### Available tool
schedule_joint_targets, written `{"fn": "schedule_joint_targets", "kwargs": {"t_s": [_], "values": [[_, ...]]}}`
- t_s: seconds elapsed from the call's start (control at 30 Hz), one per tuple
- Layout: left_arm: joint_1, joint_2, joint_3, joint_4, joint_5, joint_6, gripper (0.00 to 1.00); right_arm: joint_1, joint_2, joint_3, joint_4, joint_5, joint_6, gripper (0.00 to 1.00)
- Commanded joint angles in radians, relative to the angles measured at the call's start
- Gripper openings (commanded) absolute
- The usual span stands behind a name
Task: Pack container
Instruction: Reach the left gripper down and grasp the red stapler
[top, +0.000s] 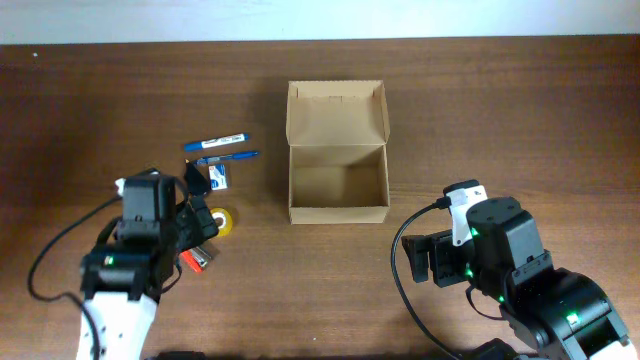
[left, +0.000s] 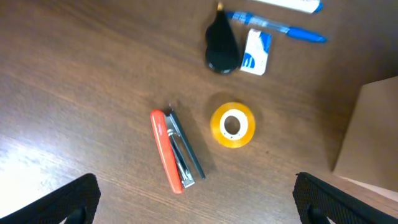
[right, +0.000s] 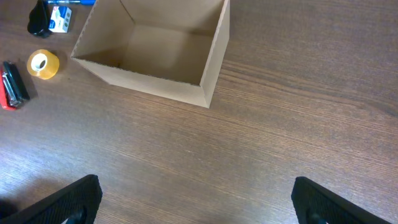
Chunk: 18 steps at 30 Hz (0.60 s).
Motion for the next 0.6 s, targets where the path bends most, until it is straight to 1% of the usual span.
{"fn": "schedule_joint_targets", "kwargs": {"t_s": [0.0,0.1,0.4,0.5,0.57], "values": [[0.006,0.056,0.020,0.005,-0.014,-0.027,0.99,0.006,-0.006,-0.009,0.000,0.012,0.003,0.99],[0.006,0.120,0.020,0.017,-0.026,-0.026,0.99,0.006,-0.006,-0.009,0.000,0.012,0.003,0.99],[0.014,0.293,0.019,0.014,0.010,-0.027,0.99,0.006,-0.006,-0.009,0.000,0.012,0.003,0.99],[0.069,0.325,0.016,0.025,0.051,-0.021,0.99,0.006,-0.006,-0.009,0.000,0.012,0.003,0.99],[0.113,0.338,0.011,0.049,0.108,0.034,0.99,0.006,-0.006,-0.009,0.000,0.012,0.003,0.99]]}}
